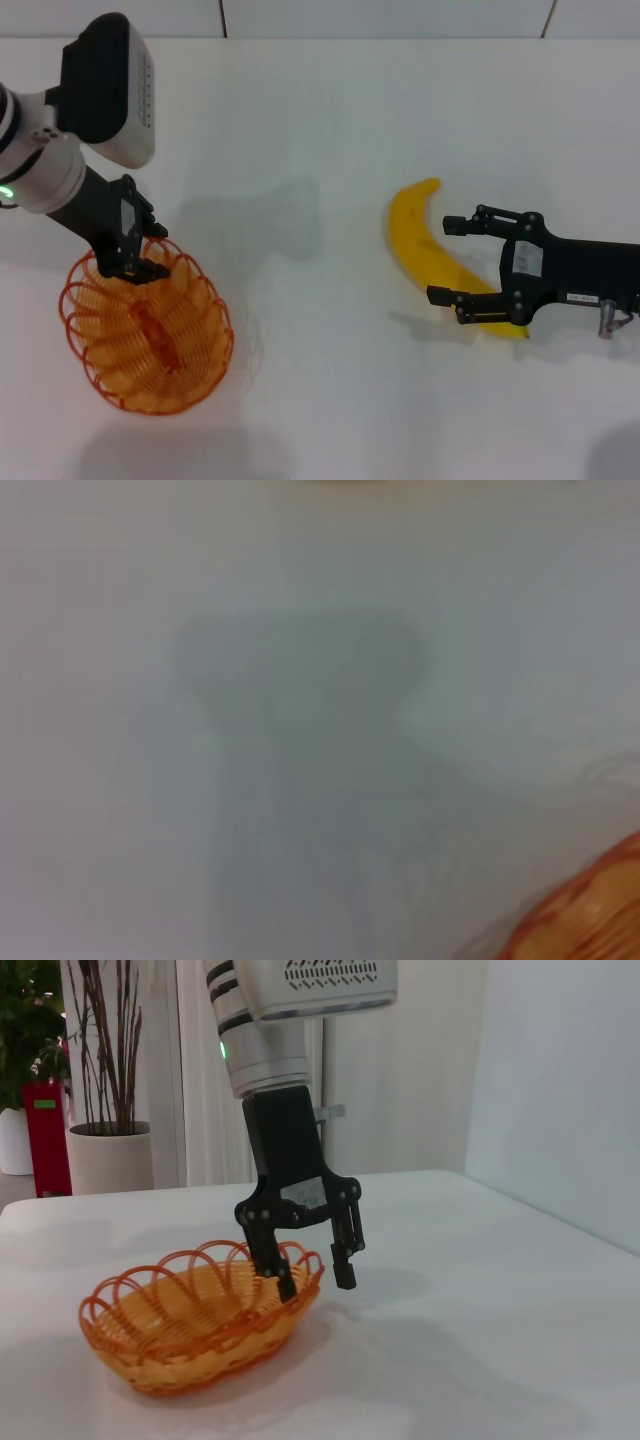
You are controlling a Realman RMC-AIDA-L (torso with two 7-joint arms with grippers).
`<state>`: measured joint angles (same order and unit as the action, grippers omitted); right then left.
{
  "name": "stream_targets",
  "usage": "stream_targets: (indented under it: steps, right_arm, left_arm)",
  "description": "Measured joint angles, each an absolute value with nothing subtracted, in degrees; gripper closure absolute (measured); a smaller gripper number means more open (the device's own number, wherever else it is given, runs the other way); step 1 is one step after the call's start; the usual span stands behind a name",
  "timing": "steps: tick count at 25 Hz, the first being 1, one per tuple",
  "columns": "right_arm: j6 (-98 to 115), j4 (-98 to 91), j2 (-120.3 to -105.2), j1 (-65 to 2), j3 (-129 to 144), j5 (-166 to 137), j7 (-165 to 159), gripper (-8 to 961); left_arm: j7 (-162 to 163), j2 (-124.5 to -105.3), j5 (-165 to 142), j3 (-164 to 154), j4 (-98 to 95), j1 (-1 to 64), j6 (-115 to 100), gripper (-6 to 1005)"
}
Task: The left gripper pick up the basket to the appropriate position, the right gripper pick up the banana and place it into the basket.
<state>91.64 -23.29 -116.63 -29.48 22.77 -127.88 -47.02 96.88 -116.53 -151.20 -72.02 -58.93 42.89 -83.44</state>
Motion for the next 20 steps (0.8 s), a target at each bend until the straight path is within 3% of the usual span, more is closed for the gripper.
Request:
stream_targets:
  steps: [11,20]
  right_arm:
    - [91.7,-23.3,-116.63,-29.2,22.8,-127.9,-47.0,71]
    - [91.7,-23.3,-116.63,-29.0,22.5,-127.9,-47.0,71]
  left_arm:
    - [97.3,-116.47,-150.9,-73.9,-59.1,43.1,-84.0,811]
    - [98.0,-116.42,-151.0,-74.4,-61.4,42.4,-87.1,881]
